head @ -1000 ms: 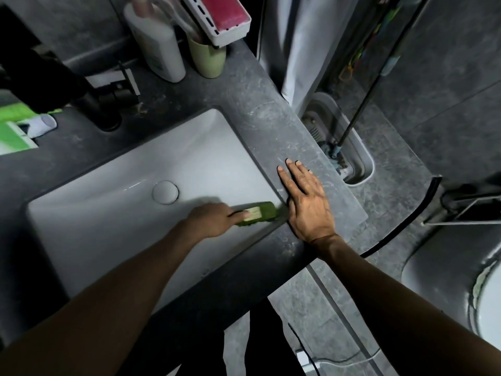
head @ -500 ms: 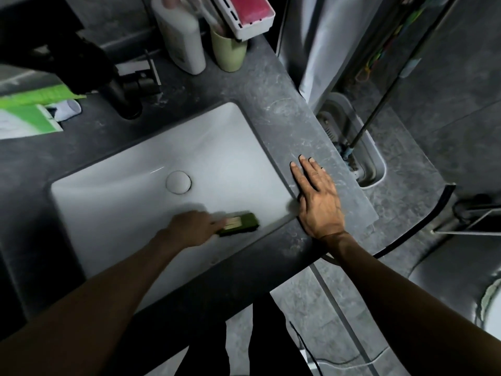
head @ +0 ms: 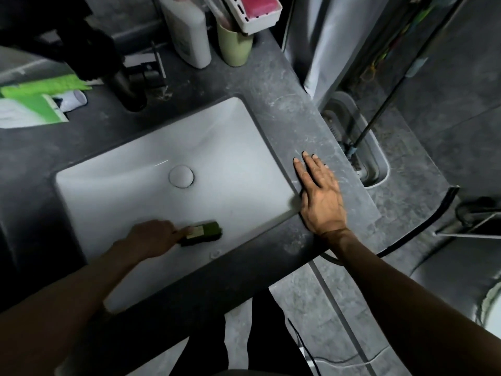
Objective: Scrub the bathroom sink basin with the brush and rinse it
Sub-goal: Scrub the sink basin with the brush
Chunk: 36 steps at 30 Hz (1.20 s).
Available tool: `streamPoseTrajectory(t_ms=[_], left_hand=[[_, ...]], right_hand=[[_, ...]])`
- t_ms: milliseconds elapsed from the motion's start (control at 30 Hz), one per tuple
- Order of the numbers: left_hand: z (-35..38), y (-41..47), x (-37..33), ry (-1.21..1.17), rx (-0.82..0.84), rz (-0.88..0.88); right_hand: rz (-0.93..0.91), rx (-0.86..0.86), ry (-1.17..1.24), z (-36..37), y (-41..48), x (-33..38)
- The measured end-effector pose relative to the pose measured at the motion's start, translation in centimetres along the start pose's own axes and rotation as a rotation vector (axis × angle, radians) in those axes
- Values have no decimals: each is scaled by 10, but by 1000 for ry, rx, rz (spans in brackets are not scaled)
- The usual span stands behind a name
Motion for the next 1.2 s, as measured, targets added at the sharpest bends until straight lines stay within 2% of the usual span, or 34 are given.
streamPoseTrajectory(t_ms=[100, 167, 267, 367, 500, 567, 700, 767, 900, 1033, 1100, 1200], left_hand=[[-36, 1, -72, 11, -137, 145], [-58, -6, -139, 113, -230, 292], [-68, -19, -188, 177, -262, 407], [-58, -24, -161, 279, -325, 365], [-24, -8, -76, 401, -232, 121], [-24, -15, -90, 417, -218, 134], [-54, -30, -183, 240, -292, 294], [-65, -31, -201, 235, -293, 299], [-40, -29, -141, 305, -285, 207], [10, -25, -67, 451, -112, 110], [0, -26, -81, 459, -129, 120], [-41, -26, -152, 313, -244, 242]], right_hand=[[2, 4, -6, -1, -1, 1], [0, 8, -10, -1, 0, 1], [4, 25, 2, -1, 0, -1], [3, 18, 7, -1, 0, 0], [11, 2, -1, -1, 0, 0], [7, 1, 2, -2, 1, 1], [-1, -3, 8, -3, -1, 2], [-3, -11, 3, -4, -1, 1], [-11, -18, 22, -5, 0, 3], [0, -16, 22, -3, 1, 2], [3, -5, 19, -2, 1, 2], [2, 4, 15, -3, 2, 2]])
Point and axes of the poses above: each hand's wrist, its own y-axis towards the middle knuckle, its own z-axis out of the palm, x = y × z, the point moved 9 cm from there along y, towards the middle knuckle, and after that the axes turned 14 degrees about x, right-handed, at the moved point
